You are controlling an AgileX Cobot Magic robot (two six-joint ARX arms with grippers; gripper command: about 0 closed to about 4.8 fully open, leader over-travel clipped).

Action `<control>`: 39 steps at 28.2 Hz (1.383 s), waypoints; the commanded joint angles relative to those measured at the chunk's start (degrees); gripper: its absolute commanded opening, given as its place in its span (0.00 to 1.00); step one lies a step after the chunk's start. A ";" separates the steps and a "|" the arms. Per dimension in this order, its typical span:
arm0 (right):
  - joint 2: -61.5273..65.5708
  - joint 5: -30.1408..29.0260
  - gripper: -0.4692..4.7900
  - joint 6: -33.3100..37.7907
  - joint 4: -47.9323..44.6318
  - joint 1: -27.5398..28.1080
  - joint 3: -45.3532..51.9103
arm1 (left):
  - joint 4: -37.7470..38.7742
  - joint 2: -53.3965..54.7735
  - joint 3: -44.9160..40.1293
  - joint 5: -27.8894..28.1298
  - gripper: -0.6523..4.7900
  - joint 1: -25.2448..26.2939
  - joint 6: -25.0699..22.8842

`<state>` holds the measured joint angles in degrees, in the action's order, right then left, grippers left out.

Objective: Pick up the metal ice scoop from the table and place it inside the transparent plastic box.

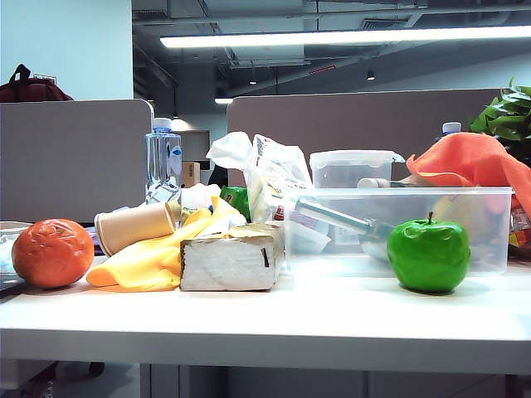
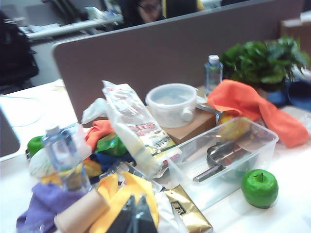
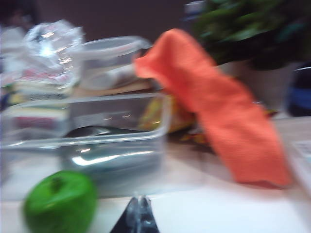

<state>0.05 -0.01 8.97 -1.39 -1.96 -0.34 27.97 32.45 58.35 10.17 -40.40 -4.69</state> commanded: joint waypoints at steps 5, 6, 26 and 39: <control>0.09 0.07 0.09 0.00 -0.37 5.18 -0.11 | 1.81 -19.54 -9.81 5.27 0.11 -0.02 4.74; 0.09 0.09 0.09 0.00 -0.37 5.20 -0.11 | 2.64 -21.38 -10.56 5.95 0.11 -0.02 4.87; 0.09 0.02 0.09 0.00 -0.37 5.05 -0.11 | 14.45 -29.55 -12.90 6.12 0.11 -0.02 7.23; 0.09 0.02 0.09 0.00 -0.37 5.05 -0.11 | 14.62 -29.55 -12.90 6.60 0.11 -0.02 3.39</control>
<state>0.10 -0.01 8.99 -0.99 3.11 -0.34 42.89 2.85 45.34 16.56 -40.40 0.64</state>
